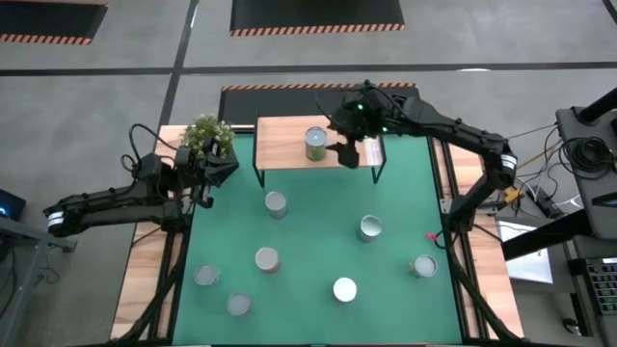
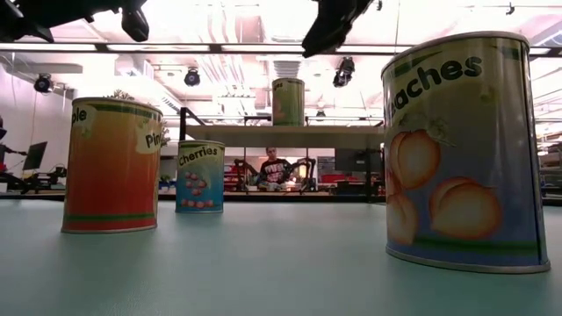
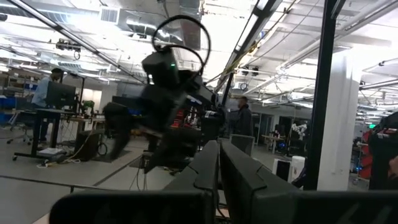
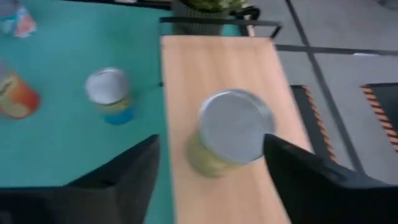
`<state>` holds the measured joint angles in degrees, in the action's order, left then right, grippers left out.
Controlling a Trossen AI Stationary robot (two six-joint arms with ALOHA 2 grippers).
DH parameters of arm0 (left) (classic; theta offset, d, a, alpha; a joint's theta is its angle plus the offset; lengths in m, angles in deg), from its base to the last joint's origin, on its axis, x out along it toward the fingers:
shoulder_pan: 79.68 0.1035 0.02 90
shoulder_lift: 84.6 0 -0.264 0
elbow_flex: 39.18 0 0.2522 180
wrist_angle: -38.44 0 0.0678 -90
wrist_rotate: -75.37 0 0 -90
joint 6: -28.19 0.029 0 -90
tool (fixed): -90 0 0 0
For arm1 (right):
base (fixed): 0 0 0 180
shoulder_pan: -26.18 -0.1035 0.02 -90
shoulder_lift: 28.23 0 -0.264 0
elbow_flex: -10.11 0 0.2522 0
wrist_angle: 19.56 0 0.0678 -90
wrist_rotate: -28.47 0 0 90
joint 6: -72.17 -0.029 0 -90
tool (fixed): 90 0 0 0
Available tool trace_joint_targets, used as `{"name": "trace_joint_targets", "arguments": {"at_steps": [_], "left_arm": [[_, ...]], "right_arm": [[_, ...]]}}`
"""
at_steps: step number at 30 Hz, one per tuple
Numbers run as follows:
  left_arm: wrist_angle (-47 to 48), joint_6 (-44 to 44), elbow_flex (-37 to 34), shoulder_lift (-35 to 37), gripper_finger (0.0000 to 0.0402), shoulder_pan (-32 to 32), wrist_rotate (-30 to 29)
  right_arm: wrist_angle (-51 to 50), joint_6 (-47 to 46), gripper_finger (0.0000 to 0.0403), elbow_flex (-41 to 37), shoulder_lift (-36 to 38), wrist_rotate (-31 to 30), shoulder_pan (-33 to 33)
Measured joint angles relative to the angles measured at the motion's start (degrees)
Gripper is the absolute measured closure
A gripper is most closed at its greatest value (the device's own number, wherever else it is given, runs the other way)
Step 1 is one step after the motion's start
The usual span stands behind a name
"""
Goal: Pick and place cans onto a shelf
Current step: Put the big canned oranges on the shelf
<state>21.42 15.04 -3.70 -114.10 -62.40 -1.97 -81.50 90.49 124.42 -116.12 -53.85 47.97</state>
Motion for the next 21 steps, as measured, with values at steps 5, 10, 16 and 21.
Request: {"name": "trace_joint_targets", "arguments": {"at_steps": [5, 10, 16, 21], "left_arm": [[0.00, 0.17, 0.00, 0.00, 0.0402, 0.00, 0.00], [0.00, 0.42, 0.00, 0.00, 0.0402, 0.00, -0.02], [0.00, 0.42, 0.00, 0.00, 0.0402, 0.02, -0.02], [0.00, 0.42, 0.00, 0.00, 0.0402, 0.01, -0.02]], "right_arm": [[1.45, -1.50, 0.0261, -4.59, 1.00, 0.26, -3.05], [12.22, -1.87, 0.0373, -14.75, 0.82, -0.20, -4.80], [25.10, -2.43, 0.0392, -22.78, 0.82, -9.27, -4.60], [25.80, 0.97, 0.0394, -23.29, 0.92, -19.94, -4.43]]}}
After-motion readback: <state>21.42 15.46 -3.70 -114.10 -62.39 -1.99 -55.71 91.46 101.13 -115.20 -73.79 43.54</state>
